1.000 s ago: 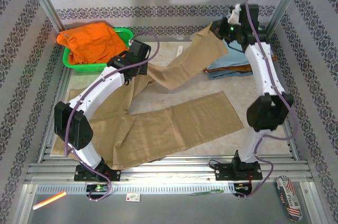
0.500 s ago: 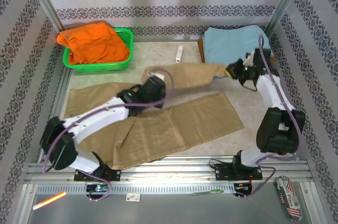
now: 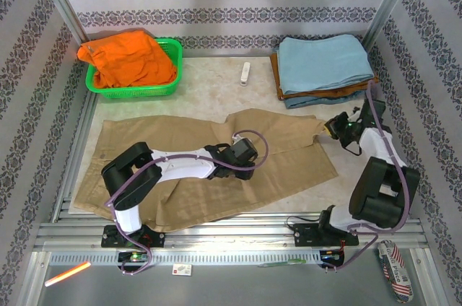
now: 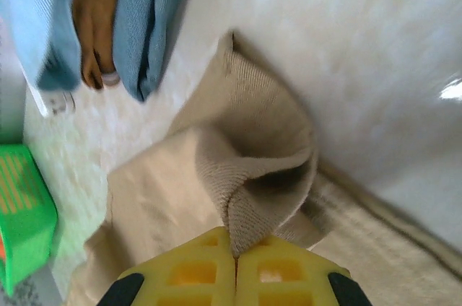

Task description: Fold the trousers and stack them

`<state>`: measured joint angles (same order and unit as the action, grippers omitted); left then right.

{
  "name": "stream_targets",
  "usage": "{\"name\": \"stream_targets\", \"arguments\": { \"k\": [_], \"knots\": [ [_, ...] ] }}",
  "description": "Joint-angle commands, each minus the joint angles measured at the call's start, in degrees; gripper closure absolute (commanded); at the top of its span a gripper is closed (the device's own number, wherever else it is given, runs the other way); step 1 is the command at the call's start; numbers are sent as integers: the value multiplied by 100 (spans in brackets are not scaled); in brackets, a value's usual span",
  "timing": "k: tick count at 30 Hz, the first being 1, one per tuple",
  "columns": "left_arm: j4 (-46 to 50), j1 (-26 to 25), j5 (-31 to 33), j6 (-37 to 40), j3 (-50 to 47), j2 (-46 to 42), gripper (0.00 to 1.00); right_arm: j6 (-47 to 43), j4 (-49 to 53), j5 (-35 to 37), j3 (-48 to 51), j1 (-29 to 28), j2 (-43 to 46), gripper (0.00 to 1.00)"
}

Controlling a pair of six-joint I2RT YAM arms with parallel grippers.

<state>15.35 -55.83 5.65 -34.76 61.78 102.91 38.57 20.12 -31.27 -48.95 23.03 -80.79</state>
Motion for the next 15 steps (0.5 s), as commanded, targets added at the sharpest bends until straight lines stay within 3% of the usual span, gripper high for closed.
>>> {"name": "stream_targets", "arguments": {
  "k": [1, 3, 5, 7, 12, 15],
  "knots": [
    [452, 193, 236, 242, 171, -628, 0, -125, 16, 320, 17, 217, 144, 93],
    [650, 491, 317, 344, 87, -1032, 0, -98, -19, 184, 73, 308, 186, 84],
    [922, 993, 458, 354, -15, -1419, 0, -109, 34, 265, 128, 272, 354, 64],
    [1000, 1817, 194, 200, -203, -1733, 0, -162, 189, 444, 135, 196, 625, 54],
    [917, 3233, 106, 14, -283, -1418, 3, -134, 445, 792, 126, -282, 1294, 50],
    [817, 3600, 163, -329, -215, -836, 5, 29, 297, 897, 238, -1177, 1538, 51]
  ]
}}
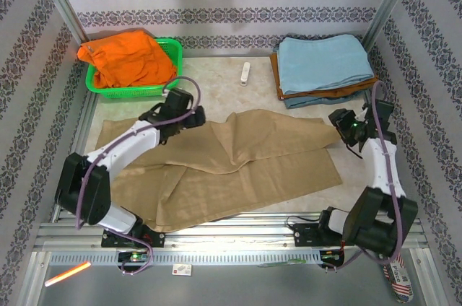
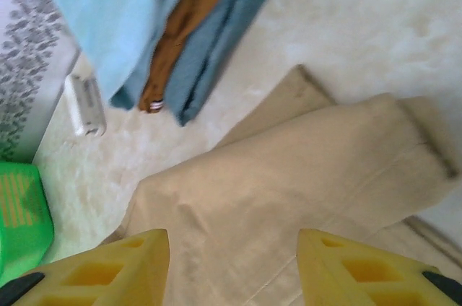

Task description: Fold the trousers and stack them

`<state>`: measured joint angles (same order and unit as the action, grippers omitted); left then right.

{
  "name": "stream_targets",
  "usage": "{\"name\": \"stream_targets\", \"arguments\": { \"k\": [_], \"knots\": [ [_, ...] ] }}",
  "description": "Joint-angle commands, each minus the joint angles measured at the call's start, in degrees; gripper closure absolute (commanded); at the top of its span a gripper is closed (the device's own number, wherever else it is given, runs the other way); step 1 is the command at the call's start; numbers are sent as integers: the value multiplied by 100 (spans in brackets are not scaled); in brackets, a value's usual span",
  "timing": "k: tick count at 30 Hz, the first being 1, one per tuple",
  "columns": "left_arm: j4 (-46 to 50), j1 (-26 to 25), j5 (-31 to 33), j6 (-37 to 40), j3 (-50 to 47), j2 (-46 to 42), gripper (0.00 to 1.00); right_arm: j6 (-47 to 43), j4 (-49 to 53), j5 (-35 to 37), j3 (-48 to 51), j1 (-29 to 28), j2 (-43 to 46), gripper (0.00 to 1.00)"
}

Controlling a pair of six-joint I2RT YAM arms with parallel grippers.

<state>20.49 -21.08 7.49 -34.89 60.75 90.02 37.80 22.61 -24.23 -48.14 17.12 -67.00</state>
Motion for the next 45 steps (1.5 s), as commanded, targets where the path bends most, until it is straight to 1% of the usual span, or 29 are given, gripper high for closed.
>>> {"name": "stream_targets", "arguments": {
  "k": [1, 4, 6, 7, 10, 14, 16, 18, 23, 28, 30, 31, 33, 36, 38, 39, 41, 42, 44, 45],
  "knots": [
    [168, 206, -91, -428, -173, 575, 5, 189, 37, 255, 194, -941, 135, 51],
    [-140, 398, 34, -750, -401, 750, 6, 446, -328, 269, 490, -1743, -85, 53],
    [-247, 569, 76, -890, -495, 827, 6, 441, -442, 212, 615, -1958, -298, 55],
    [-285, 679, 78, -932, -530, 877, 6, 413, -442, 231, 666, -1976, -381, 55],
    [-317, 1065, -45, -994, -547, 1031, 6, 310, -400, 182, 762, -1877, -422, 55],
    [-346, 1710, -325, -1050, -437, 1229, 6, 215, -239, 153, 819, -1588, -150, 54],
    [-345, 1951, -513, -1046, -268, 1367, 7, 188, -125, 104, 799, -1395, -19, 53],
    [-325, 2085, -643, -988, -9, 1513, 8, 134, 10, 74, 742, -1239, 83, 53],
    [90, 2202, -594, -633, 1006, 2129, 9, 19, 409, 159, 656, -926, 185, 49],
    [-18, 2231, -732, -357, 1340, 2298, 9, -45, 521, 20, 735, -352, 162, 45],
    [-90, 2225, -942, -337, 1237, 2133, 8, -164, 643, 211, 710, -260, 94, 42],
    [-190, 2206, -1063, -365, 1075, 1931, 7, -217, 705, 296, 702, -232, 28, 41],
    [-288, 2162, -1196, -439, 676, 1379, 6, -281, 817, 247, 727, -219, -88, 40],
    [-320, 2039, -1285, -552, -107, 261, 4, -321, 970, 303, 901, -217, -155, 41],
    [-413, 1826, -1444, -659, -679, -497, 4, -418, 1139, 540, 914, -179, -201, 41],
    [-415, 1692, -1406, -742, -899, -768, 4, -453, 1154, 634, 871, -115, -252, 41],
    [-651, 1297, -1402, -952, -1407, -1285, 4, -546, 1193, 823, 680, 77, -533, 42],
    [-780, 1139, -1433, -1072, -1591, -1420, 4, -555, 1177, 865, 629, 97, -704, 42],
    [-1075, 781, -1642, -1283, -1874, -1531, 5, -617, 1279, 661, 516, 90, -1125, 43],
    [-1175, 698, -1774, -1339, -1942, -1512, 5, -644, 1305, 720, 504, 66, -1255, 42]
  ]
}}
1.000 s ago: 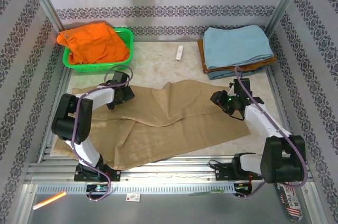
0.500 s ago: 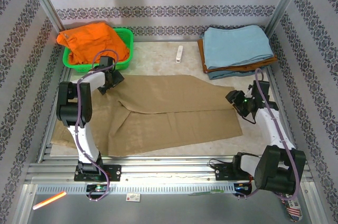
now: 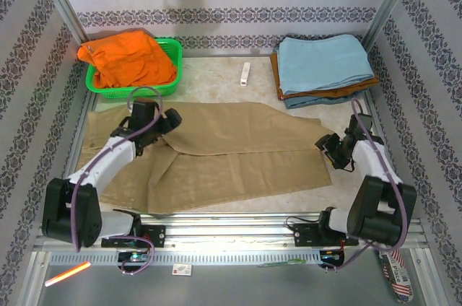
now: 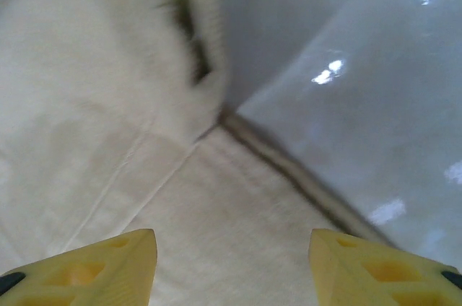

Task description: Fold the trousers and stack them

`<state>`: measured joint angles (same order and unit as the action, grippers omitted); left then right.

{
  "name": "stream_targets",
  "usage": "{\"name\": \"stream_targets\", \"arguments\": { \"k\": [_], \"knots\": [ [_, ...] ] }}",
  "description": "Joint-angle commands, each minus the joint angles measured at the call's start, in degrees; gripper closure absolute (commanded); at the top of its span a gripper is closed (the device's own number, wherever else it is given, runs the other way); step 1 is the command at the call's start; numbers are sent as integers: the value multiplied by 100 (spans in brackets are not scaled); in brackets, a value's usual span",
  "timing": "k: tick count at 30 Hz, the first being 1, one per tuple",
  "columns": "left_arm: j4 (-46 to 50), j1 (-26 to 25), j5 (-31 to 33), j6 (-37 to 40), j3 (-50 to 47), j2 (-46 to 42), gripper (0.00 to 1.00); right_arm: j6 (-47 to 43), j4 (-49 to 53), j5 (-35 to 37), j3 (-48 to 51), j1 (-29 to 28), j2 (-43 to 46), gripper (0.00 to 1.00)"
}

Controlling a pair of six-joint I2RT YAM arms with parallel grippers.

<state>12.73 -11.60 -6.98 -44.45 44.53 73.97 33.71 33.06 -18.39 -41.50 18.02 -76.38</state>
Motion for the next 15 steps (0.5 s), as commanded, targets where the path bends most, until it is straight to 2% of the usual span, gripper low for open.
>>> {"name": "stream_targets", "arguments": {
  "k": [1, 4, 8, 12, 15],
  "knots": [
    [-488, -337, -444, -435, -383, 106, 5, -260, 285, 275, -157, -27, -433, 42],
    [-839, -415, -658, -547, -608, 8, 5, -317, 306, 216, -118, -80, -728, 40],
    [-812, -416, -751, -433, -635, -177, 4, -248, 337, 448, -168, -433, -1094, 41],
    [-792, -410, -787, -329, -668, -388, 4, -106, 450, 561, -157, -619, -979, 67],
    [-825, -392, -763, -293, -718, -377, 3, -19, 720, 798, -122, -642, -522, 94]
  ]
}}
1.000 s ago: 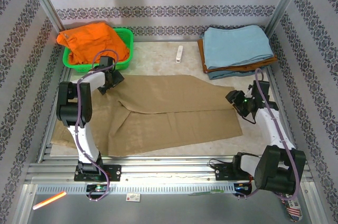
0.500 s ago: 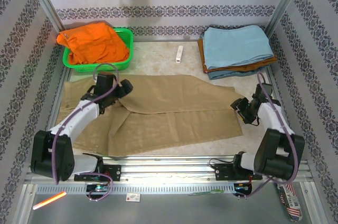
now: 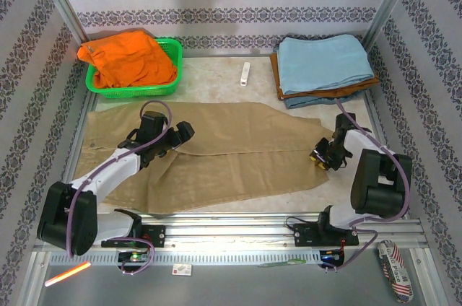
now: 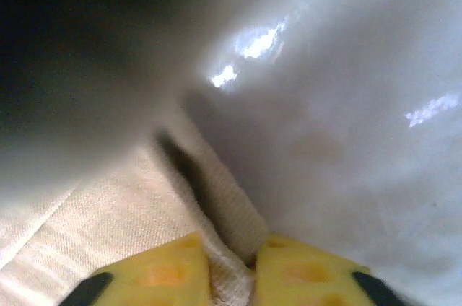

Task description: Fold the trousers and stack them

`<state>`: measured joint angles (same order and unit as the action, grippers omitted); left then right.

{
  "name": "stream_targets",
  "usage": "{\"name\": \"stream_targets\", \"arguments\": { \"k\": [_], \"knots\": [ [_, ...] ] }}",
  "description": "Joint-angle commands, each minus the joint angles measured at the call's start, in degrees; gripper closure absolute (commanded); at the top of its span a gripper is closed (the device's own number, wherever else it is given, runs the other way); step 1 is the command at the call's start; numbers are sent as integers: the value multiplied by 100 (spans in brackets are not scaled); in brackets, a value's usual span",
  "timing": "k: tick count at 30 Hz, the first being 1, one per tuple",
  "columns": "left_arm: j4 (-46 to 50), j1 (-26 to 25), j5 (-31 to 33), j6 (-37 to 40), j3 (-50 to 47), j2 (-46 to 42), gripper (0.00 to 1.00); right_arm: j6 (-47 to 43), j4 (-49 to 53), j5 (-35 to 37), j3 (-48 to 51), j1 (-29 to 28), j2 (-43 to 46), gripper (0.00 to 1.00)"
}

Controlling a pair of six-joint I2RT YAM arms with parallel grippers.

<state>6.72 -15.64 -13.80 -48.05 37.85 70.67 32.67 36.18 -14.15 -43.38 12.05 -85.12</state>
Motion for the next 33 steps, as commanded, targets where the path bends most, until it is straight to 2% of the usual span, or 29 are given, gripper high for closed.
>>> {"name": "stream_targets", "arguments": {
  "k": [1, 9, 13, 14, 15, 16, 17, 19, 20, 23, 25, 27, 28, 31, 32, 33],
  "knots": [
    [-239, 26, -137, 68, -43, -14, 3, 132, 526, 487, 74, -49, 562, 100],
    [-425, 78, -266, 120, 119, 319, 3, 581, 1616, 1380, 77, 200, 2379, 100],
    [-697, 82, -304, -144, 4, 525, 4, 570, 1869, 1232, 101, 568, 2491, 100],
    [-690, 92, -278, -148, 9, 575, 4, 627, 1866, 1142, 101, 570, 2431, 98],
    [-682, 91, -235, -141, 19, 611, 4, 719, 1826, 1013, 114, 579, 2376, 89],
    [-658, 93, -204, -134, 26, 645, 4, 724, 1768, 889, 141, 578, 2327, 86],
    [-604, 124, -177, -134, 37, 649, 4, 753, 1707, 850, 196, 572, 2284, 87],
    [-561, 192, -99, -159, 22, 620, 3, 676, 1730, 811, 246, 586, 2204, 83],
    [-520, 227, -65, -190, 19, 587, 3, 646, 1792, 830, 250, 579, 2211, 76],
    [-469, 238, -39, -202, 135, 558, 3, 567, 1782, 618, 193, 542, 2436, 75],
    [-419, 207, -88, -152, 349, 676, 3, 592, 1851, 663, -101, 330, 2602, 73],
    [-270, 146, 27, -59, 606, 884, 4, 540, 1739, 1012, -528, 66, 2609, 66],
    [-284, 128, 51, -20, 692, 1002, 3, 472, 1638, 1092, -698, 2, 2482, 61],
    [-85, 148, 292, 138, 1063, 1479, 3, 168, 1298, 1117, -1208, -27, 1667, 57],
    [-13, 160, 422, 224, 1189, 1637, 3, 28, 1206, 1294, -1393, -19, 1333, 52],
    [49, 179, 588, 297, 1307, 1786, 3, -141, 1064, 1521, -1573, 8, 971, 43]
  ]
}}
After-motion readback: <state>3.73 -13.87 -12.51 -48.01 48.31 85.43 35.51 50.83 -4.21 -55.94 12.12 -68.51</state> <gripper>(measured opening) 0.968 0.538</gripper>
